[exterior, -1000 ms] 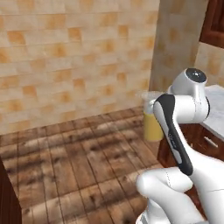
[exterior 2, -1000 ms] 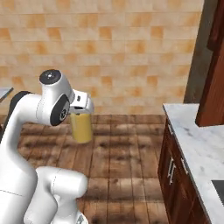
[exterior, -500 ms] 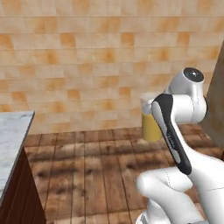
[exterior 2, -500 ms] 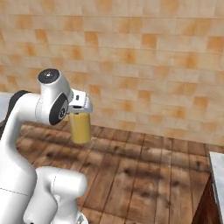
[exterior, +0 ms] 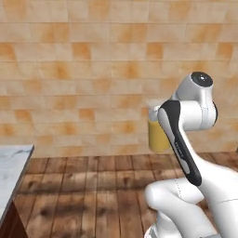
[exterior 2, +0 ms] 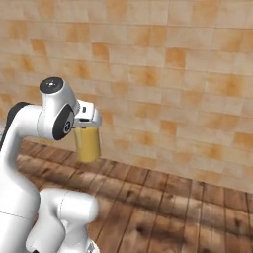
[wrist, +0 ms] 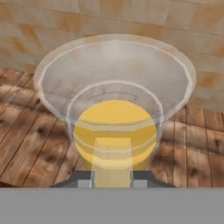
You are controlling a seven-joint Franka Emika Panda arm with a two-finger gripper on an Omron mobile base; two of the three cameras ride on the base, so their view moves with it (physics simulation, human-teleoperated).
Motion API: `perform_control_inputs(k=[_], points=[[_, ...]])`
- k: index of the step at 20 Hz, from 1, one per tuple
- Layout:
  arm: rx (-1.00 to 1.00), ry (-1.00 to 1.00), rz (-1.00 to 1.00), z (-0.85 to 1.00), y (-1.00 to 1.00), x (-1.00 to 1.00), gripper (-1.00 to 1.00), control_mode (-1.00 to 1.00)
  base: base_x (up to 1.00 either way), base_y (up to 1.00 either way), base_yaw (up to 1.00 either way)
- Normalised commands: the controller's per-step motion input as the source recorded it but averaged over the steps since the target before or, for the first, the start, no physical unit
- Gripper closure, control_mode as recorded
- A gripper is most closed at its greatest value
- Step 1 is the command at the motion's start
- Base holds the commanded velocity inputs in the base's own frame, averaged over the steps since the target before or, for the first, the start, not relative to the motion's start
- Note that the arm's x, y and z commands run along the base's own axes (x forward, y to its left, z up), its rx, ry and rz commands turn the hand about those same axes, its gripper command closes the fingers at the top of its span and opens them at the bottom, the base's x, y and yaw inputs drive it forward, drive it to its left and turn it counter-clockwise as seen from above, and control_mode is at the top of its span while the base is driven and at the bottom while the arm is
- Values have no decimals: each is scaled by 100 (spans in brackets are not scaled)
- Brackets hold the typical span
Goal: There is a tray on the dining counter. Grab the cup, mug, and pitcher and place them on the tray. The pitcher may be placed next to the tray if it cannot fit the tray.
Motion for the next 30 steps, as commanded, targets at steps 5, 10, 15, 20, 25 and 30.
perform_control_inputs(k=[5, 10, 15, 20, 25, 30], points=[[0, 0, 0, 0, 0, 0, 100, 100, 100, -34, 13], [0, 0, 0, 0, 0, 0, 100, 100, 100, -29, 17], [0, 0, 0, 0, 0, 0, 100, 100, 100, -10, 52], [0, 0, 0, 0, 0, 0, 100, 100, 100, -24, 65], [0, 0, 0, 0, 0, 0, 100, 100, 100, -39, 62], [0, 0, 0, 0, 0, 0, 100, 100, 100, -36, 62]])
